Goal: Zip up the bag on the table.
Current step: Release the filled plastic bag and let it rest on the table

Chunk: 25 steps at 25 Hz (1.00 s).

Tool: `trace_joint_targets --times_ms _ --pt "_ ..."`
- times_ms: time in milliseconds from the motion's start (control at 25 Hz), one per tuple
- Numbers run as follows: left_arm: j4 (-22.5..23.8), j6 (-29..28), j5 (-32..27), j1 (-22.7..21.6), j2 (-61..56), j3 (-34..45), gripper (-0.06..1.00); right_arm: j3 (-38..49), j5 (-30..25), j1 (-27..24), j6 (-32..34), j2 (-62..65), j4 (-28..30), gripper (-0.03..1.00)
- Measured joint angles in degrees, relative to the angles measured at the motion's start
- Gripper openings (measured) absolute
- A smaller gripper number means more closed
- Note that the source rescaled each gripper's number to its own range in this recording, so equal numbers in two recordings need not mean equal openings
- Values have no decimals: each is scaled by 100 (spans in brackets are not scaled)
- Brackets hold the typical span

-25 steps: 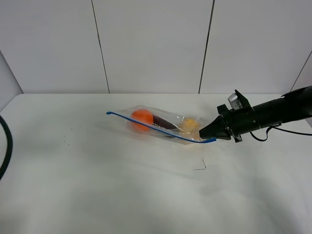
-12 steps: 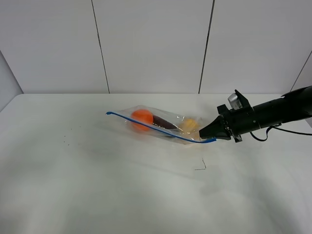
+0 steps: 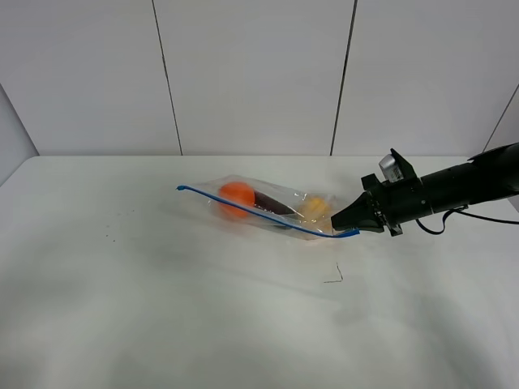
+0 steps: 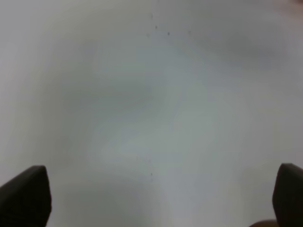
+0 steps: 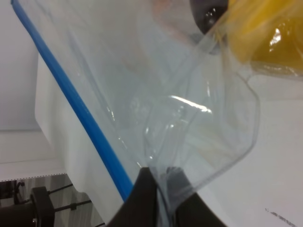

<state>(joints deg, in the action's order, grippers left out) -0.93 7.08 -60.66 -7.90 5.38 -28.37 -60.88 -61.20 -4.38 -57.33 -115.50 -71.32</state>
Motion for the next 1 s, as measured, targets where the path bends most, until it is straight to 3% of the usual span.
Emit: trace_joint_targets --times_ms 1000 --pt "145 -351 -14 0 -576 11 100 0 1 0 -20 0 -5 0"
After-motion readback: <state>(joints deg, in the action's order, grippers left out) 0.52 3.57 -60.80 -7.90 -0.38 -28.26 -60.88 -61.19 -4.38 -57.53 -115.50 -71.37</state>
